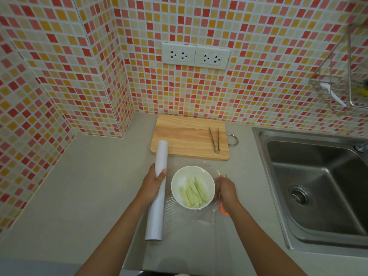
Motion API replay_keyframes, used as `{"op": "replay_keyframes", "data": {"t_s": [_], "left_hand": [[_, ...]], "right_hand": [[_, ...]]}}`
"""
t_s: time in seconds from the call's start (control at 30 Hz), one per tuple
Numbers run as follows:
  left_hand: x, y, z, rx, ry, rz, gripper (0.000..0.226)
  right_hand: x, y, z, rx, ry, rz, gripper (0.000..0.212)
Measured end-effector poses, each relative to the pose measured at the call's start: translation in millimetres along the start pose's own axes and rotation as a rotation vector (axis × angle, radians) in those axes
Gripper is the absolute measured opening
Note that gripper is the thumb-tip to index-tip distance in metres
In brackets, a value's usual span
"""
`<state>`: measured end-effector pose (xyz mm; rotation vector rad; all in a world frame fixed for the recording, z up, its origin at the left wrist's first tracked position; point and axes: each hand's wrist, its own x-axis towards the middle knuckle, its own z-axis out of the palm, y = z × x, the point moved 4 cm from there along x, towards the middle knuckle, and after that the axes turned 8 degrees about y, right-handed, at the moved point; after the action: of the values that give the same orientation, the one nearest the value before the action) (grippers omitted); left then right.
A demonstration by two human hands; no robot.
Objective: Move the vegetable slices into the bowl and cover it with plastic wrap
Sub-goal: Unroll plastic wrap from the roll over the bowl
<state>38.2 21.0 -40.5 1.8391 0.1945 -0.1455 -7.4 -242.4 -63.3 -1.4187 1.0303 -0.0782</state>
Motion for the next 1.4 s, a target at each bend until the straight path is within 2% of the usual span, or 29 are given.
{"op": "replay_keyframes", "data": {"t_s": [0.07, 0.13, 0.2, 0.27, 0.33, 0.4, 0.47, 0.53, 0.83, 1.13, 1.4], "left_hand": [[-0.1, -1.0, 0.2, 0.000, -0.002, 0.002, 0.046], [0.1, -1.4, 0.4, 0.002, 0.002, 0.007, 0.045], [0.0, -1.0, 0.5, 0.010, 0.011, 0.013, 0.045], [-0.1, -0.4, 0.6, 0.011, 0.018, 0.018, 0.045], [-0.3, -0.2, 0.6, 0.011, 0.018, 0.023, 0.045], [-0.1, -0.3, 0.5, 0.017, 0.017, 0.019, 0.045], [0.2, -0.5, 0.8, 0.023, 0.009, 0.011, 0.047], [-0.3, -0.1, 0.0, 0.024, 0.002, 0.007, 0.048], [-0.9, -1.1, -4.8, 0.004, -0.007, -0.006, 0.049], [-1.2, -0.8, -5.4, -0.001, -0.006, -0.013, 0.047], [-1.2, -0.4, -5.9, -0.007, -0.001, -0.029, 0.046]], "right_hand": [[-0.7, -3.5, -5.1, 0.056, 0.019, 0.062, 0.029], [-2.3, -12.1, -13.0, -0.033, 0.099, 0.005, 0.035], [-7.6, -23.1, -23.0, -0.188, 0.293, -0.173, 0.032], [-23.0, -39.4, -25.1, -0.197, 0.420, -0.454, 0.027], [-42.9, -50.1, -12.0, -0.137, 0.298, -0.683, 0.025], [-56.7, -46.5, 6.2, -0.154, 0.085, -0.759, 0.028], [-61.9, -33.3, 18.3, -0.181, -0.060, -0.725, 0.031], [-61.1, -18.9, 21.8, -0.159, -0.100, -0.639, 0.034], [-54.7, -3.3, 24.1, 0.078, -0.016, -0.355, 0.034], [-56.2, -4.3, 23.7, 0.113, -0.039, -0.382, 0.033], [-53.8, -1.7, 27.3, 0.175, -0.051, -0.259, 0.030]]}}
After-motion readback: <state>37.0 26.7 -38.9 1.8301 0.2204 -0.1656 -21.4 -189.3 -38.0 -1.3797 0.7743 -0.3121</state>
